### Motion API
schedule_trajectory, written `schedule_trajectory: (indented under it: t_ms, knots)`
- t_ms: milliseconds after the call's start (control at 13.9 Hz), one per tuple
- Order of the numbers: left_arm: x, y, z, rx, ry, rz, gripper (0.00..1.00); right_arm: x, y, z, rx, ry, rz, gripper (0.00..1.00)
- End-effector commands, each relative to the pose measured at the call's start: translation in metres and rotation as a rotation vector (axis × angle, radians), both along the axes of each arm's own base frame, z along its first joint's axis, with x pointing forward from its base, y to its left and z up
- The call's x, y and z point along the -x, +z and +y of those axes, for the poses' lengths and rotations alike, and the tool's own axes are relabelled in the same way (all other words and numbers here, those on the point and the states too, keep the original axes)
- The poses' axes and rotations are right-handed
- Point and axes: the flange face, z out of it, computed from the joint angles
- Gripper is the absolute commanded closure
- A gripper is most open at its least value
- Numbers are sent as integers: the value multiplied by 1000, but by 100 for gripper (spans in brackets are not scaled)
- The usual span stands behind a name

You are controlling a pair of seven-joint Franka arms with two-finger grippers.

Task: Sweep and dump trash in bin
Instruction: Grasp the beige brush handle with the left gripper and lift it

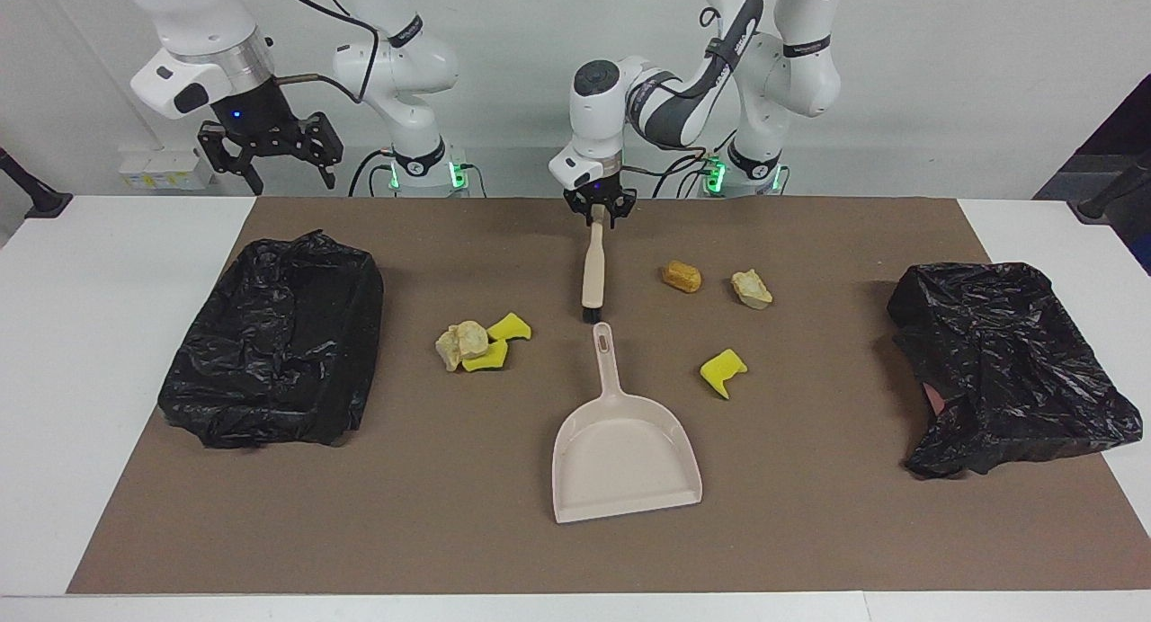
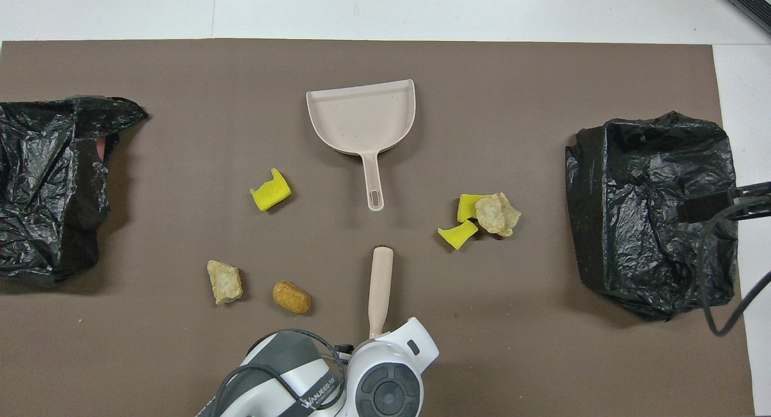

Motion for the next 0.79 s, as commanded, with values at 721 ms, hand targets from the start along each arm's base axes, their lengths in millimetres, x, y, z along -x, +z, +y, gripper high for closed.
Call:
schedule_trajectory:
  t_ms: [721]
  knots:
    - [-65, 82, 86, -81, -28, 30, 100, 5, 1, 10, -7, 23, -3, 0]
